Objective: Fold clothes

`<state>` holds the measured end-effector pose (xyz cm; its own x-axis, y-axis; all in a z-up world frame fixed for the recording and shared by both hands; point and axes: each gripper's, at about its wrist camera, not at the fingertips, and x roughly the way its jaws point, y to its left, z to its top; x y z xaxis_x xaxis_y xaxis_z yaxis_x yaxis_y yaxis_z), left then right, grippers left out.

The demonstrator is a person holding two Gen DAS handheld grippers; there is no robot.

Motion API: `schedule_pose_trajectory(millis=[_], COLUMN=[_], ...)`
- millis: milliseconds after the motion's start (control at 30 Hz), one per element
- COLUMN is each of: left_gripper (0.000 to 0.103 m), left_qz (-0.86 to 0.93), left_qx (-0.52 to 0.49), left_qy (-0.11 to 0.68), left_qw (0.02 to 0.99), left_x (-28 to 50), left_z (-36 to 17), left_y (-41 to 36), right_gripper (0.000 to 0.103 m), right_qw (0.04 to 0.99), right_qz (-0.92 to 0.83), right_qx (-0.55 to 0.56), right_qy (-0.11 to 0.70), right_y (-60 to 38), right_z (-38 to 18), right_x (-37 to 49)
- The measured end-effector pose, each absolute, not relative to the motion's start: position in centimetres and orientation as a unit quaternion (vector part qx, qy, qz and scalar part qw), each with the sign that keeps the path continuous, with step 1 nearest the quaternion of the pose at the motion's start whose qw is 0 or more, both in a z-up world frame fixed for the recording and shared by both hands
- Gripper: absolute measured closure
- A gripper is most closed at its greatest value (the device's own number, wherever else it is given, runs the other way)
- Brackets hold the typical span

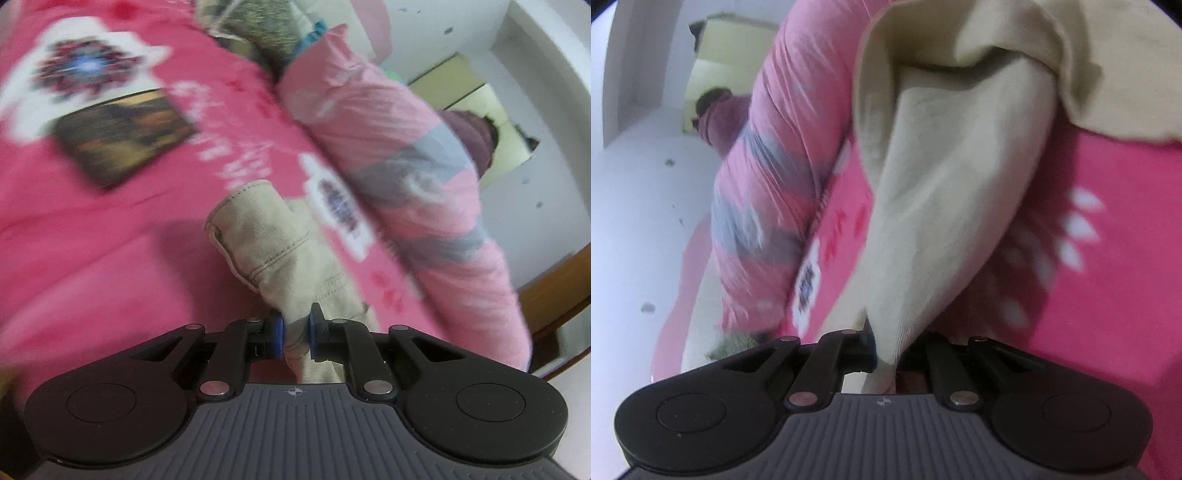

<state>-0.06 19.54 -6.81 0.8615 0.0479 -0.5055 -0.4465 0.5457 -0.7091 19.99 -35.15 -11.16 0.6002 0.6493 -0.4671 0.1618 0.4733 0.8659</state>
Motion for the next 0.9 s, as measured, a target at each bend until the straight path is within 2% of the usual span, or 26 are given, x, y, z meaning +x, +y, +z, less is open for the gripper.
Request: schedule_pose_trajectory(millis=[67, 133, 167, 200, 233, 267, 400, 467, 533, 667, 700, 733, 800, 900], left_gripper=[0.085, 0.080, 0.075, 0.073, 0.070, 0.067, 0.060, 0.047, 0.042, 0.041, 0.042, 0.045, 0.061, 0.071], left_qz=[0.148, 0.141, 0.139, 0.138, 0.137, 0.137, 0.151, 0.142, 0.131, 0.118, 0.112, 0.108, 0.110, 0.105], left_qx=[-0.421, -0.358, -0.337, -0.322, -0.313, -0.307, -0.295, -0.295, -0.297, -0.324, -0.324, -0.321, -0.318, -0.312], left_qy=[0.237, 0.231, 0.229, 0.223, 0.212, 0.201, 0.163, 0.168, 0.177, 0.193, 0.199, 0.203, 0.211, 0.214], left_qw=[0.863, 0.894, 0.903, 0.910, 0.916, 0.920, 0.929, 0.930, 0.929, 0.919, 0.918, 0.919, 0.918, 0.920], left_x=[-1.4, -2.0, -2.3, -2.7, -3.3, -4.0, -6.5, -5.8, -4.8, -2.1, -1.4, -1.0, -0.3, 0.0], left_z=[-7.8, -7.2, -6.7, -6.1, -5.5, -5.0, -3.6, -3.6, -3.8, -4.9, -5.2, -5.4, -5.7, -6.1], left_y=[18.8, 18.1, 18.0, 18.2, 18.7, 19.3, 22.4, 23.7, 24.9, 26.6, 26.7, 26.6, 26.5, 26.1], right_gripper=[0.094, 0.084, 0.083, 0.077, 0.066, 0.061, 0.059, 0.059, 0.059, 0.059, 0.059, 0.059, 0.060, 0.060], right_qw=[0.745, 0.735, 0.729, 0.743, 0.757, 0.770, 0.815, 0.835, 0.853, 0.869, 0.861, 0.852, 0.836, 0.807], right_qz=[0.159, 0.147, 0.147, 0.155, 0.163, 0.171, 0.201, 0.234, 0.282, 0.372, 0.395, 0.419, 0.455, 0.502], right_qx=[0.481, 0.474, 0.476, 0.449, 0.422, 0.395, 0.282, 0.226, 0.171, 0.058, 0.036, 0.013, -0.041, -0.120], right_qy=[0.434, 0.462, 0.470, 0.471, 0.471, 0.471, 0.465, 0.444, 0.405, 0.321, 0.318, 0.314, 0.305, 0.289], right_y=[-35.6, -36.2, -36.4, -36.1, -35.8, -35.5, -34.2, -31.4, -26.5, -16.8, -13.8, -10.7, -4.7, 2.8], right_z=[-11.7, -12.5, -12.6, -11.4, -10.1, -8.8, -3.8, -1.4, 0.7, 5.0, 4.4, 3.8, 2.4, -0.2], right_x=[18.7, 18.4, 18.4, 18.0, 17.5, 17.1, 15.2, 15.4, 16.5, 18.7, 19.5, 20.2, 21.4, 22.8])
